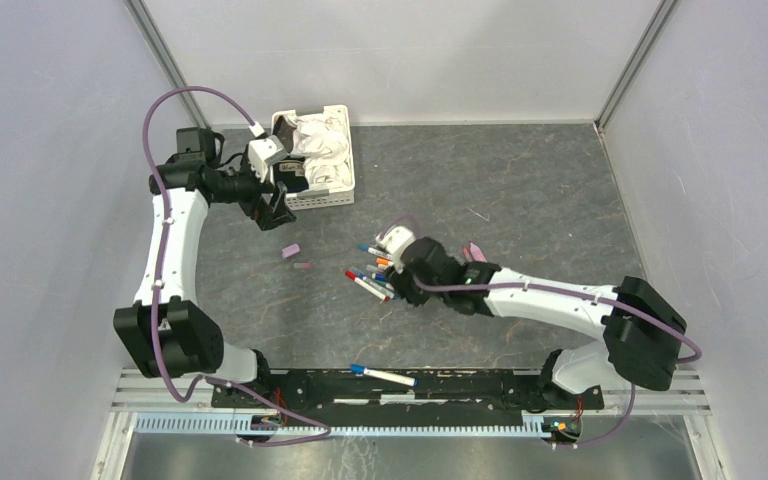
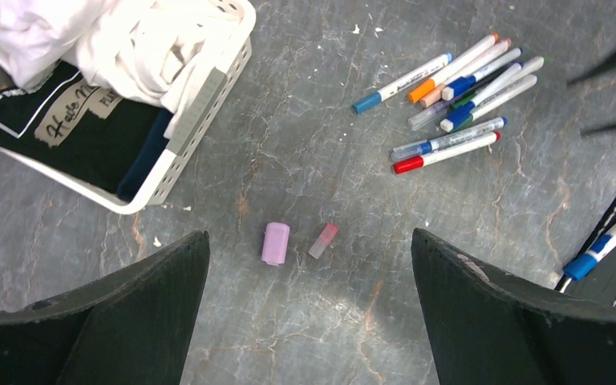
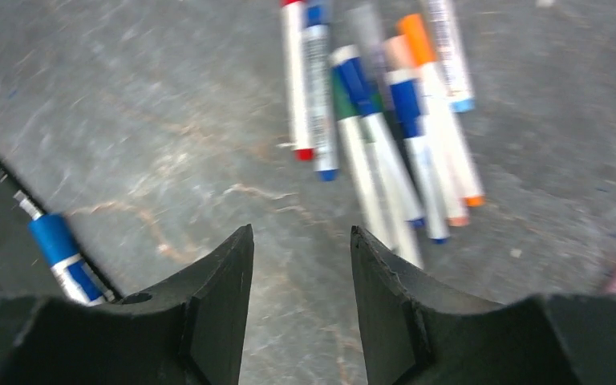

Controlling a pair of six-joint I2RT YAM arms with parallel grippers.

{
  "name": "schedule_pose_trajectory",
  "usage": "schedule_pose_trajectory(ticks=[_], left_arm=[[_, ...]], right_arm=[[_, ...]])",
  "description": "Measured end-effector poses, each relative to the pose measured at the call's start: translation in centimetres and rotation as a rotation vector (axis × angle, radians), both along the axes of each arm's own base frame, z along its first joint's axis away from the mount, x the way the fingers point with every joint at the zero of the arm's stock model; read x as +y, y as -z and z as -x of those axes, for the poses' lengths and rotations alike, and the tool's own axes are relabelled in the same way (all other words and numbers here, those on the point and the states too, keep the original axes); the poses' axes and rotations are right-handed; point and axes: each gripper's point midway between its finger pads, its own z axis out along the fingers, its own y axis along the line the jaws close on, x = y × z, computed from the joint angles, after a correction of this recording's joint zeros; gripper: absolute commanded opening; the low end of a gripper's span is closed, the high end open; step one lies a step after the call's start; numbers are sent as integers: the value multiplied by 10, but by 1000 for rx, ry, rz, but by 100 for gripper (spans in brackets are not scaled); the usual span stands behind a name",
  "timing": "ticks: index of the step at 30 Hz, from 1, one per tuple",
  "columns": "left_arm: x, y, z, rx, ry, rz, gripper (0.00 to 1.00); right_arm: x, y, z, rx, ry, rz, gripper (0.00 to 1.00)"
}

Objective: Open the pen caps

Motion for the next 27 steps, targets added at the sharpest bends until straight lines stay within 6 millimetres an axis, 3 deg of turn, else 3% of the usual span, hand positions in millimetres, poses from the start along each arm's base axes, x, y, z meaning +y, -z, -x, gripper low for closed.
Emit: schedule_pose_trajectory(ticks=[3,6,16,21,27], left_arm=[[1,-8,4,-9,-47,13,100],[1,-15,9,-18,-70,26,100],[-1,-8,16,24,-71,39,100],[-3,3,24,70,-66,41,100],[-4,6,29,93,-57,47,100]], right_arm=[[11,11,19,21,-68,28,53],[7,22,10,36,-56,86,52],[49,-9,-90,-9,-8,47,47],[56,19,-120,43,-14,83,46],[52,59,-118,119,-47,156,41]])
